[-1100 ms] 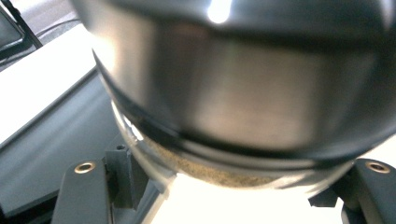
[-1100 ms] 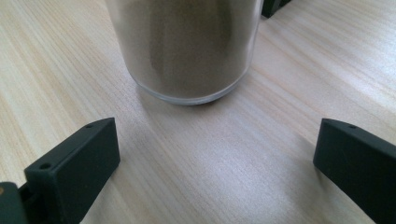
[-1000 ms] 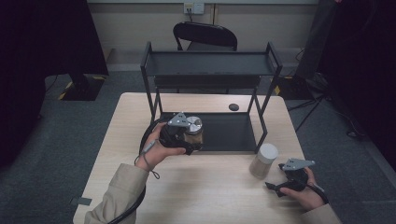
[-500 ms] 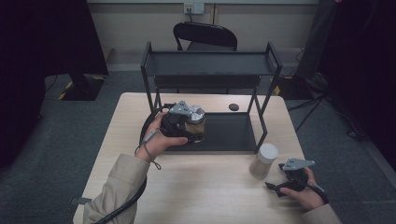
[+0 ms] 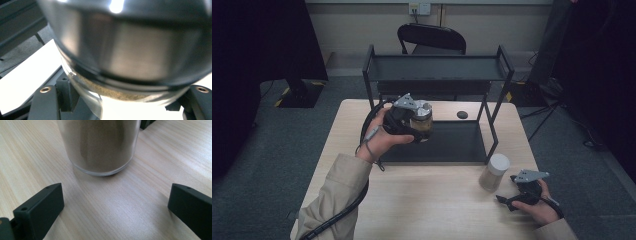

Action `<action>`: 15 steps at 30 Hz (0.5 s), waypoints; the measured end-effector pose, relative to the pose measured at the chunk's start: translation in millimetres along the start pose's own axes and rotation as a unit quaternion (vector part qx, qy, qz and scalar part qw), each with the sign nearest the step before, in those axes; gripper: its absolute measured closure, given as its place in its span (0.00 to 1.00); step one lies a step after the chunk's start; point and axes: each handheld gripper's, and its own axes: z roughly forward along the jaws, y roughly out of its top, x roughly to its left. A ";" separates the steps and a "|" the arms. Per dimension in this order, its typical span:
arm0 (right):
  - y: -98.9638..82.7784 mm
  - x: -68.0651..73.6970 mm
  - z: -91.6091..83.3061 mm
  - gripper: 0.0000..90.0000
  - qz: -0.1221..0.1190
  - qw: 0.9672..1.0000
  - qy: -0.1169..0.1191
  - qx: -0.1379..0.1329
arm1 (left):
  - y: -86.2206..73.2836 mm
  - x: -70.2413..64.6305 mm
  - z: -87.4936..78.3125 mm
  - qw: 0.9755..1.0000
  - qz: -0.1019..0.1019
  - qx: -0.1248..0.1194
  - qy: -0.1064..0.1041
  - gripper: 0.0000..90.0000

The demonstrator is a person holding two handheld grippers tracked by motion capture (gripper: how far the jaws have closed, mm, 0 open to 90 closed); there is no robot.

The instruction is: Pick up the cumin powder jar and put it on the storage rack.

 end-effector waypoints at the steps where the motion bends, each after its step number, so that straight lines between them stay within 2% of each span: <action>1: 0.0 0.0 0.0 0.00 0.000 1.000 0.000 0.000 | 2.1 0.3 -1.0 1.000 -0.002 -0.001 0.001 0.34; 15: 0.1 0.0 0.0 0.00 0.001 1.000 0.000 0.000 | 33.1 3.4 -12.5 1.000 -0.005 0.004 0.015 0.34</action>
